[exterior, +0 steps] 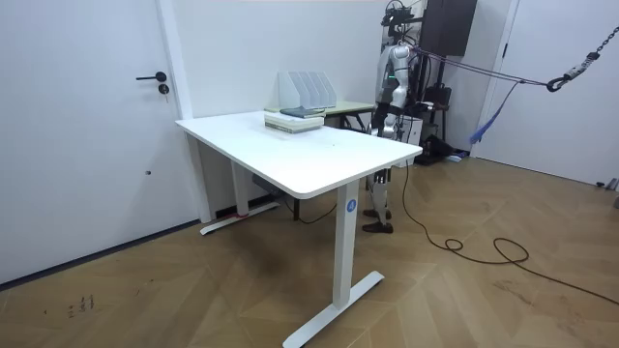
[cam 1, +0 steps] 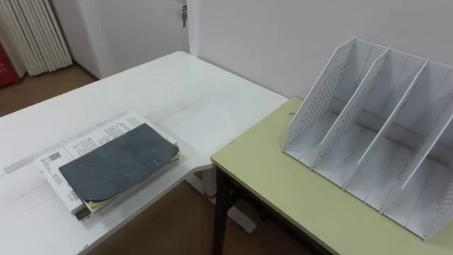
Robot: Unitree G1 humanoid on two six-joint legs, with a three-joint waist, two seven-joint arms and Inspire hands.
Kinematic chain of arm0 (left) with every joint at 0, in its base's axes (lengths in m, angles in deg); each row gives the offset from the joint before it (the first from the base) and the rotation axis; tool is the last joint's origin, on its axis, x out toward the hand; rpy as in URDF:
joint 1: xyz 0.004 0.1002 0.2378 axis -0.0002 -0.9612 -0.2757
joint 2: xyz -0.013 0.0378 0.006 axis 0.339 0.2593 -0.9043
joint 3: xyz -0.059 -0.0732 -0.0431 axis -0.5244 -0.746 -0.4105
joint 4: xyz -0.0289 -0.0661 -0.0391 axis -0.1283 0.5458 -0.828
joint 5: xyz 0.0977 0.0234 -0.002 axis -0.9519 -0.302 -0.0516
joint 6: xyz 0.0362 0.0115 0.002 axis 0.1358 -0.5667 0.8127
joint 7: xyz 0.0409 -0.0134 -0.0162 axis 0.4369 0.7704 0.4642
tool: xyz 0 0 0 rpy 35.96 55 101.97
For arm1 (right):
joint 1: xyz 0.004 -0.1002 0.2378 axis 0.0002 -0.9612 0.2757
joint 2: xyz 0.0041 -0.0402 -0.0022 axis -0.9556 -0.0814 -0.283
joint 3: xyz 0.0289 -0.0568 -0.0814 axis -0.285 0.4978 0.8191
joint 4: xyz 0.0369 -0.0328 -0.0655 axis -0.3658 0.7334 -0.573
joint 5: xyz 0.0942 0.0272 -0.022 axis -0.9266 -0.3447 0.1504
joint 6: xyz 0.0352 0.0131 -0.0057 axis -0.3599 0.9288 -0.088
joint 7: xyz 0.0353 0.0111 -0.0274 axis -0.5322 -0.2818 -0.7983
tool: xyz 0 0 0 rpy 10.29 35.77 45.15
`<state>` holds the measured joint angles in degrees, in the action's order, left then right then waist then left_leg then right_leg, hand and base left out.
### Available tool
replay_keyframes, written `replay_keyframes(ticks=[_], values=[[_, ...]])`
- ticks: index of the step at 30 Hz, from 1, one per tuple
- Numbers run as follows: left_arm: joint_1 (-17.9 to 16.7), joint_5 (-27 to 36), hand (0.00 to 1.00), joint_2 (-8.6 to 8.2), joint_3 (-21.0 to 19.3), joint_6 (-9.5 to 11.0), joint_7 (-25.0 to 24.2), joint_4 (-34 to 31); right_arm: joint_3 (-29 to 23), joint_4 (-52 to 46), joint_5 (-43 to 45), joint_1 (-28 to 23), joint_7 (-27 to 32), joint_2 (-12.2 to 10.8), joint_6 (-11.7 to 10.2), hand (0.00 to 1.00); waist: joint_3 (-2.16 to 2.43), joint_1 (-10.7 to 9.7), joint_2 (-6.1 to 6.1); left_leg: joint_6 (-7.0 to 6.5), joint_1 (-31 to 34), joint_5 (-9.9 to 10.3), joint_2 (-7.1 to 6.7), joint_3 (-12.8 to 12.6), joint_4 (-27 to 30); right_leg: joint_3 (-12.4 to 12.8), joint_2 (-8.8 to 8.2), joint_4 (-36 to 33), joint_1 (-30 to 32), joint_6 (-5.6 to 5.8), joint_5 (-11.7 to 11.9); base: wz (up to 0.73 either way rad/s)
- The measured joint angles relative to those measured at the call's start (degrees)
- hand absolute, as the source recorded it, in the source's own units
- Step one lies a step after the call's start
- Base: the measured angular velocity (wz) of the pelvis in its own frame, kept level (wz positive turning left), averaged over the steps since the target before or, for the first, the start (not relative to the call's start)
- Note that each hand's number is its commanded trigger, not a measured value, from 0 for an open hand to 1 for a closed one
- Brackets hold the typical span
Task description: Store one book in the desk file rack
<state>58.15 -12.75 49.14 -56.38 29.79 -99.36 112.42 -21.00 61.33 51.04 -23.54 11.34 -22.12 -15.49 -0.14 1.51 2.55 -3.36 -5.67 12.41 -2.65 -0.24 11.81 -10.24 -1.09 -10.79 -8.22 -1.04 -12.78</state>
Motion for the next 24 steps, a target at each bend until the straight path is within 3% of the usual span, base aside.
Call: replay_keyframes(ticks=[6,14,24], values=[[-0.1,0.0,0.0,0.0,0.1,0.0,-0.3,0.1,0.0,-0.1,-0.2,-0.4,0.4,0.0,0.0,0.0,-0.02,0.0,-0.21,0.07,0.0,0.0,0.04,0.0,0.0,0.0,0.08,0.0,-0.1,-0.01,0.0,0.0],[-0.2,-0.3,0.0,-0.11,1.6,0.0,-0.2,0.1,-0.4,-0.1,-0.6,-0.3,2.2,0.0,-0.1,0.0,-0.05,-0.3,-1.68,0.1,0.0,0.1,0.01,0.3,-0.1,-0.1,0.11,0.1,-0.2,-0.06,0.0,0.0],[-0.1,-2.3,0.0,-0.1,1.5,0.4,1.5,-0.6,-0.5,0.0,-0.5,-0.3,3.0,0.0,-1.3,0.0,-0.16,-1.3,-1.4,0.11,-0.7,0.1,-0.02,0.5,-0.1,-0.1,0.01,0.2,-0.8,-0.06,-0.1,0.0]])
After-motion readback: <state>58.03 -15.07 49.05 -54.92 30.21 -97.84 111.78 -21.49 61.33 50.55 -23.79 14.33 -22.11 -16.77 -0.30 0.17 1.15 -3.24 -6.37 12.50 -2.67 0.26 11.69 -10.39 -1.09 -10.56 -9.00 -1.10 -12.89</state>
